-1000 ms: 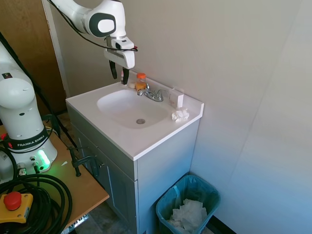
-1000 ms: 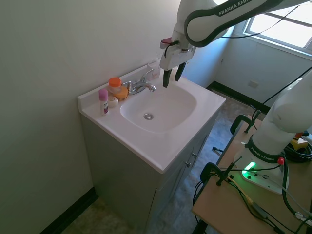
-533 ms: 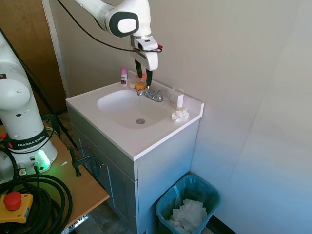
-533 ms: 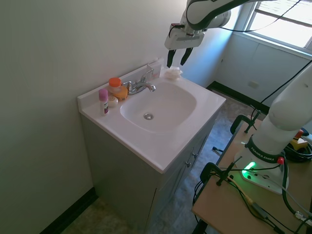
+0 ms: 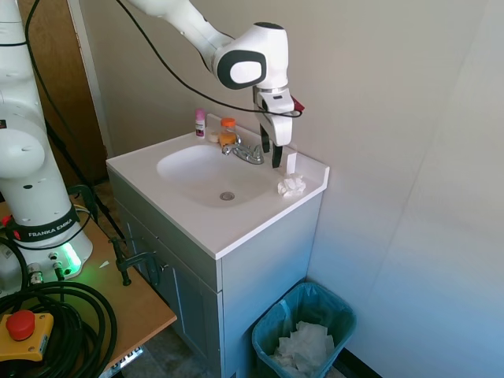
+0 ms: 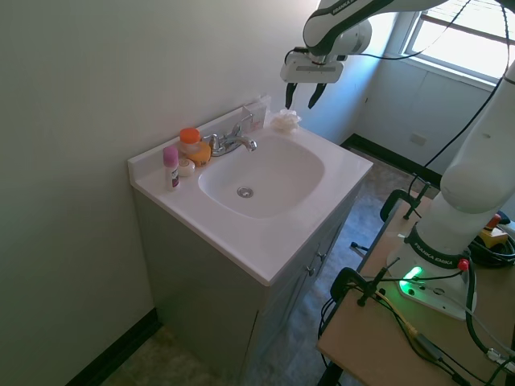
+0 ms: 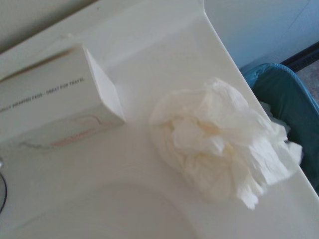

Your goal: Throw the tissue in the trash bin

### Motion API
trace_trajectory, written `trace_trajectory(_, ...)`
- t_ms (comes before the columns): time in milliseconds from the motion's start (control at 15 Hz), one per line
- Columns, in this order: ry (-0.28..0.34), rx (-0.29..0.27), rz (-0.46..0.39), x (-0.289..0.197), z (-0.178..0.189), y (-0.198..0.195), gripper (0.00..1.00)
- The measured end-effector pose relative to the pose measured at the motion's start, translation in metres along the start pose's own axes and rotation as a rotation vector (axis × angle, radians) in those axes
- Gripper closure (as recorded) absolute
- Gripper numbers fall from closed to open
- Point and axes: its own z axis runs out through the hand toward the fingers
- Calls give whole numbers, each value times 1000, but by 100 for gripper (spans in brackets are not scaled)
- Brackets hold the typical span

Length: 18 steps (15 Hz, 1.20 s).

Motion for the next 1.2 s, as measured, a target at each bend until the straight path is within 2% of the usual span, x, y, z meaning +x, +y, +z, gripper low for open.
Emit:
trace_trajectory(200, 1, -15, 37, 12, 25, -25, 0)
trace_trajectory(467, -5, -63, 82, 34, 59, -34, 0)
trace_trajectory(533, -12, -81, 86, 36, 68, -36, 100)
trace_trajectory(733, -23, -112, 86, 40, 87, -42, 100)
trace_trajectory(1200, -32, -114, 89, 44, 94, -44, 100)
